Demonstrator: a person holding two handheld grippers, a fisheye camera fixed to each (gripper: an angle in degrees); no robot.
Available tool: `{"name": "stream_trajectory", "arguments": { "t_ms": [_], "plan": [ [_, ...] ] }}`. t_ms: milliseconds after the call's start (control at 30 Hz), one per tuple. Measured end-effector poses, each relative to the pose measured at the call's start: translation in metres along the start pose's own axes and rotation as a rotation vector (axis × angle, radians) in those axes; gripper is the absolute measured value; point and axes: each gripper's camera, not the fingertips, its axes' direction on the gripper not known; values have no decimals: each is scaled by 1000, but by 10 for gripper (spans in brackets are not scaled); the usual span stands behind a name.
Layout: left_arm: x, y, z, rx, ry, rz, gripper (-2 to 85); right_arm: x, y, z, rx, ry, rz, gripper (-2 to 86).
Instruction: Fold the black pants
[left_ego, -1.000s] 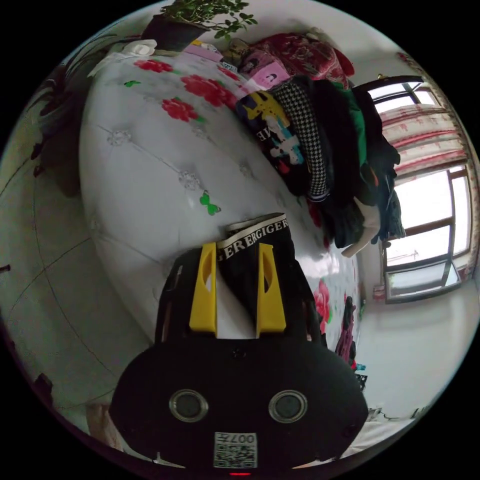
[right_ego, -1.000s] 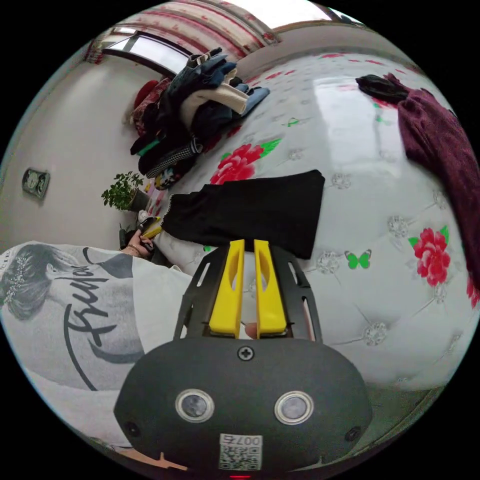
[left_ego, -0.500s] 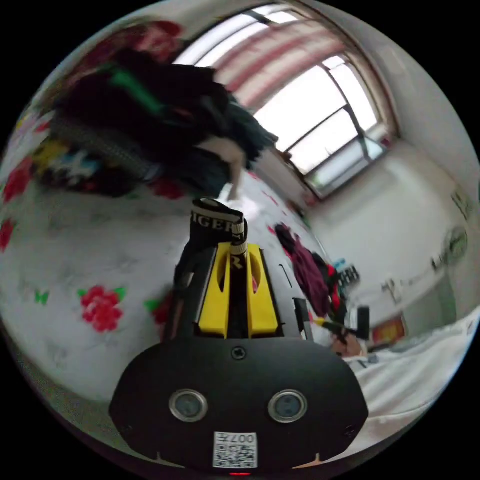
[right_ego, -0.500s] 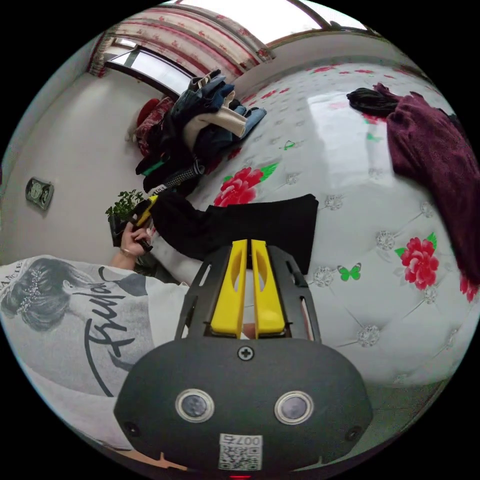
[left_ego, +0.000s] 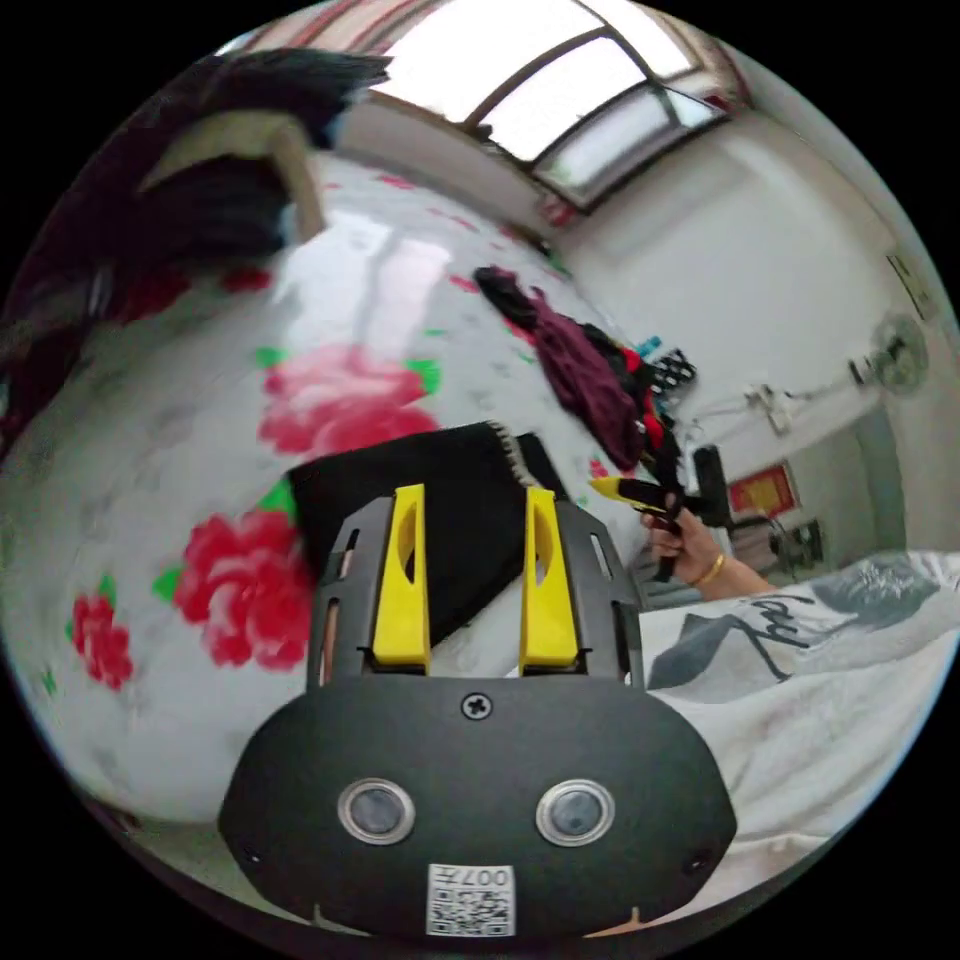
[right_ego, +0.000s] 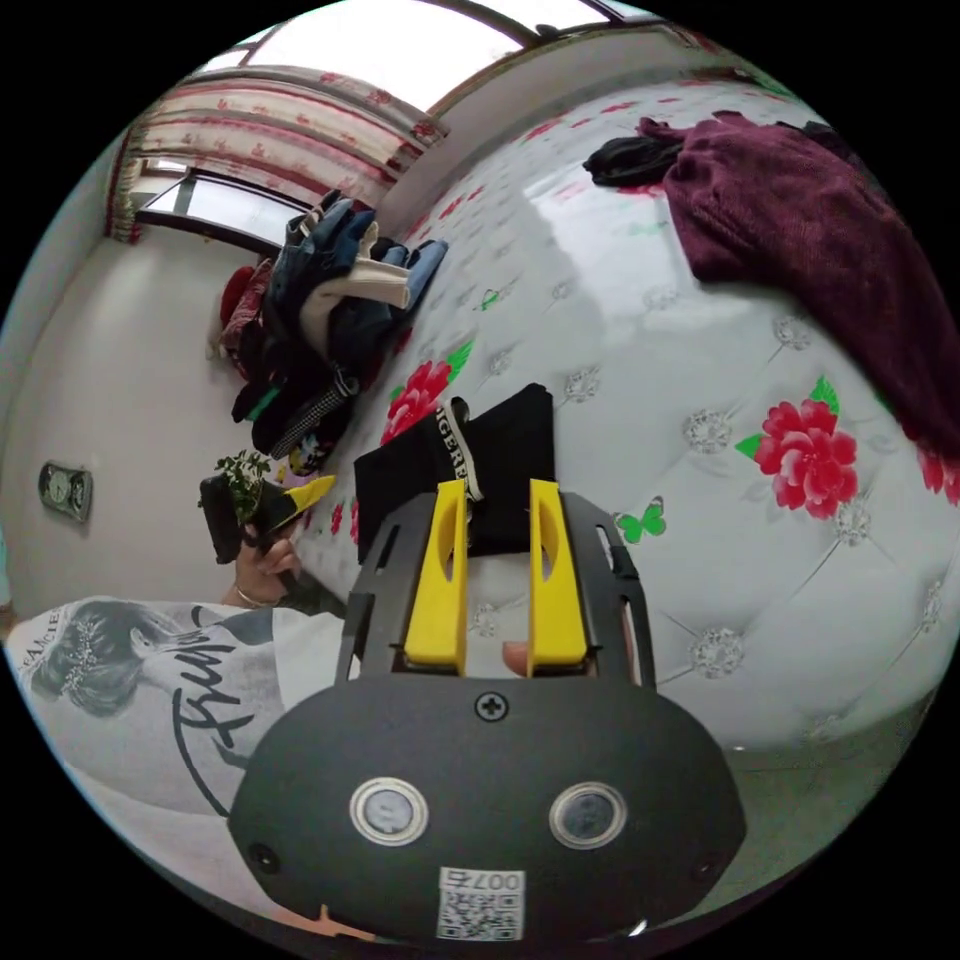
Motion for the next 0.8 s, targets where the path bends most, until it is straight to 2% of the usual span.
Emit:
{"name": "stream_trajectory", "arguments": {
  "t_ms": [167, 333, 367, 433, 533, 667, 733, 800],
  "plan": [
    [-49, 16, 12, -71, -21, -248, 156, 25, -31, 30, -86, 45, 48, 67],
    [-39, -6, 42, -132, 4, -239, 155, 18, -58, 57, -137, 116, 27, 56],
    [-36, -15, 50, -153, 12, -236, 148, 17, -61, 58, -148, 125, 16, 53],
    [-31, -29, 58, -177, -7, -214, 69, 15, -74, 66, -220, 89, -11, 44],
    [-30, -51, 67, -205, 63, -207, 40, 10, -90, 65, -252, 51, -29, 32],
    [-23, -84, 33, -109, 164, -172, 26, -12, -113, 51, -231, -69, -67, 22],
    [-19, -104, 3, -42, 207, -146, 21, -39, -136, 42, -203, -192, -100, 17],
    [-13, -135, -56, 63, 206, -85, 17, -69, -162, 38, -180, -293, -145, 14]
  ]
}}
